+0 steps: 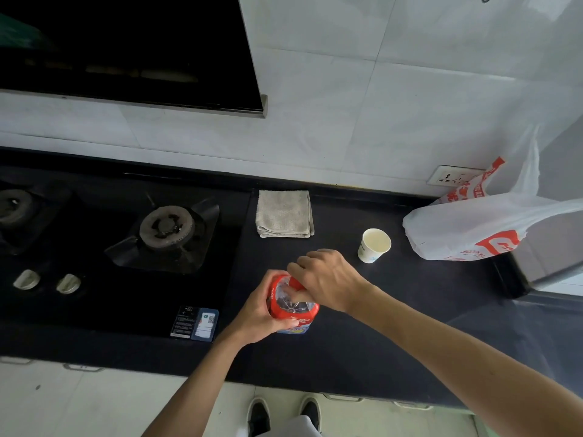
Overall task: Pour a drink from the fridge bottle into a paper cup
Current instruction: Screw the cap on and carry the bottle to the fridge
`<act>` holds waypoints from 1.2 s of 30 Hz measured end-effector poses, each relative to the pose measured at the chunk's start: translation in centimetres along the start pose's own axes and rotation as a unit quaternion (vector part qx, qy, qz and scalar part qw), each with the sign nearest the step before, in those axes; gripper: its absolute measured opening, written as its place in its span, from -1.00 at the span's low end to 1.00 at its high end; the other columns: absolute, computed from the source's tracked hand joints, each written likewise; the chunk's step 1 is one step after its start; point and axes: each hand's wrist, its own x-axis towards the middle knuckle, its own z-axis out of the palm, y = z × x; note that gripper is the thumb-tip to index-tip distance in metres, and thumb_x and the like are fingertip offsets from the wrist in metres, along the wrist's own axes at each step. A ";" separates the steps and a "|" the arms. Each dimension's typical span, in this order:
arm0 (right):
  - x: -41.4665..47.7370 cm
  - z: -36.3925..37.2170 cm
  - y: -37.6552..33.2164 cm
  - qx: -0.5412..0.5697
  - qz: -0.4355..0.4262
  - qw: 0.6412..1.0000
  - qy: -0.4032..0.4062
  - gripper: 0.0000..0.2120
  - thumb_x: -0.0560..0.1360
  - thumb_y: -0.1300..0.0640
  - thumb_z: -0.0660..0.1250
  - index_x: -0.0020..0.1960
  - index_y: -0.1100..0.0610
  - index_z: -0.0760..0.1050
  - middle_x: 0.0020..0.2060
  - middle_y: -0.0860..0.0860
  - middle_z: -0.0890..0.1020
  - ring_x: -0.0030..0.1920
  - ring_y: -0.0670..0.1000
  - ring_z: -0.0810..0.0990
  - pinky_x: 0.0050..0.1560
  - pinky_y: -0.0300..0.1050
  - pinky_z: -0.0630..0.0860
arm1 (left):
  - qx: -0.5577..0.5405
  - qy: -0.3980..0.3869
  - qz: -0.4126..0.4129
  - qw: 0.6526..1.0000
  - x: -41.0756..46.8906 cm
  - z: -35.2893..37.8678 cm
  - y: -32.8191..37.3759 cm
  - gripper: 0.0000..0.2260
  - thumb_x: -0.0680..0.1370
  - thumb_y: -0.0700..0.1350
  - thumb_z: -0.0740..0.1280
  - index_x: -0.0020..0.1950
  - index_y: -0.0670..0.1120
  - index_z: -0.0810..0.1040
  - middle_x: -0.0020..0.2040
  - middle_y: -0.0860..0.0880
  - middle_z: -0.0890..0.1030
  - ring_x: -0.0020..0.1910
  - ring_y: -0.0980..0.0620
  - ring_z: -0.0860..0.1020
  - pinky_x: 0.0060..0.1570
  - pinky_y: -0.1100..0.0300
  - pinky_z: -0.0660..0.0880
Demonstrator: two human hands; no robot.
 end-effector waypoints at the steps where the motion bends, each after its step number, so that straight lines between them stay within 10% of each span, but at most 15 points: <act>1: 0.1 0.4 -0.1 -0.005 0.014 1.000 0.012 -0.53 0.54 -0.21 0.14 -0.31 0.13 0.48 -0.52 -0.02 0.46 -0.53 0.03 0.41 -0.42 -0.17 0.37 | 0.000 0.004 0.002 1.000 0.0 0.1 0.0 -0.29 0.33 -0.24 0.61 0.35 0.05 0.34 0.22 0.06 0.55 0.26 0.03 0.56 0.08 0.14 0.61; 10: 0.4 0.2 -4.2 -0.015 0.306 0.951 0.043 -0.37 0.27 -0.15 0.51 -0.53 0.07 0.08 -0.64 -0.08 0.21 -0.62 -0.02 0.14 -0.54 -0.28 -0.03 | 0.016 0.026 0.023 0.999 0.0 0.2 -0.1 -0.29 0.28 -0.21 0.63 0.32 0.02 0.37 0.16 0.10 0.58 0.23 0.04 0.58 0.08 0.22 0.59; 14: -3.6 1.4 -2.9 0.271 0.303 0.913 0.041 -0.62 0.43 -0.31 0.34 -0.09 0.02 0.46 -0.20 -0.13 0.56 -0.27 -0.08 0.51 -0.28 -0.23 0.52 | 0.013 0.005 0.022 1.000 0.2 0.0 -0.2 -0.28 0.30 -0.20 0.63 0.34 0.05 0.34 0.21 0.08 0.55 0.25 0.07 0.56 0.11 0.14 0.60; 18: -6.3 3.1 -2.1 0.354 0.262 0.897 -0.040 -0.31 0.40 -0.30 0.43 0.43 -0.16 0.26 0.28 -0.13 0.37 0.27 -0.10 0.37 0.29 -0.15 0.46 | 0.027 0.000 0.029 0.999 0.3 0.0 -0.5 -0.24 0.28 -0.17 0.65 0.35 0.07 0.33 0.24 0.10 0.52 0.28 0.06 0.53 0.19 0.13 0.57; 36: -4.9 4.4 -4.1 0.403 0.248 0.880 0.031 -0.26 0.31 -0.33 0.48 0.39 -0.15 0.32 0.28 -0.20 0.37 0.26 -0.18 0.45 0.22 -0.31 0.49 | 0.004 -0.077 -0.055 0.996 -1.1 -2.8 -2.2 -0.10 0.26 0.00 0.57 0.47 0.26 0.17 0.43 0.11 0.38 0.46 0.09 0.35 0.46 -0.04 0.33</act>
